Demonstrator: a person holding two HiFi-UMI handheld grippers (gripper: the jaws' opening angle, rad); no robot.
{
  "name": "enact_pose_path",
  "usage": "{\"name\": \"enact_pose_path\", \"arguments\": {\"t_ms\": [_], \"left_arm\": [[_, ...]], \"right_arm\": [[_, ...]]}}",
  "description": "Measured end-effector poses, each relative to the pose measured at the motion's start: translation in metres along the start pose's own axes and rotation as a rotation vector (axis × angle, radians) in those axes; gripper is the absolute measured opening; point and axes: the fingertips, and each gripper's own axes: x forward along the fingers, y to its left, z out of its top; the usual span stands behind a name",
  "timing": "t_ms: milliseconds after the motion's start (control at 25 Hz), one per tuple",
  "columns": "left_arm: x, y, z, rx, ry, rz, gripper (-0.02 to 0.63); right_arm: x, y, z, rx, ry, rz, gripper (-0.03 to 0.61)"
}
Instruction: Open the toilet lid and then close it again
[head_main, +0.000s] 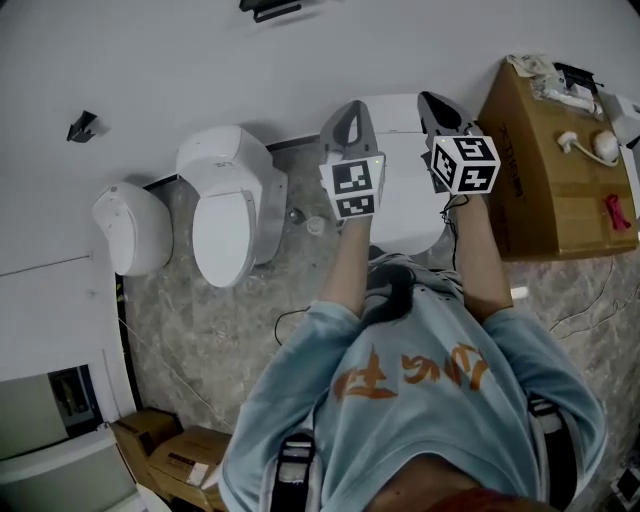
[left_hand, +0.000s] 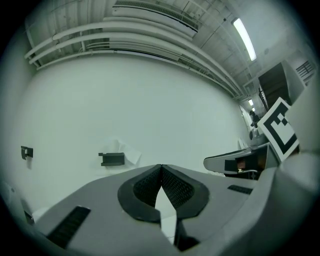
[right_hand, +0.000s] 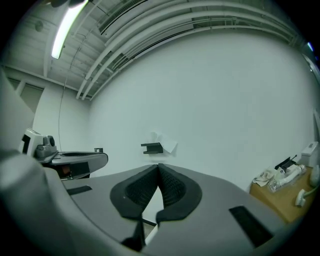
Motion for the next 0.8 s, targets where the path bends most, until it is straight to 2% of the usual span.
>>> {"name": "enact_pose_path", "arguments": {"t_ms": [240,480,800], "left_arm": [[0.002,-0.006,0.008,0.023,-0.014,-0.019,0.026],[0.006,-0.017,0.004,-0.028,-0.003,-0.032,0.026],[0.017,-0.017,0.010,-0.026,-0.012,-0.035,0.026]], "right_arm": [[-0.006,0.007,0.004,0.000,-0.035,0.022,0.012],[-0.013,-0.006,0.006,-0.003,-0.042,-0.003,0.012],[-0.007,-0.017,0.014,-0.033,-0.053,-0.024,0.012]]}}
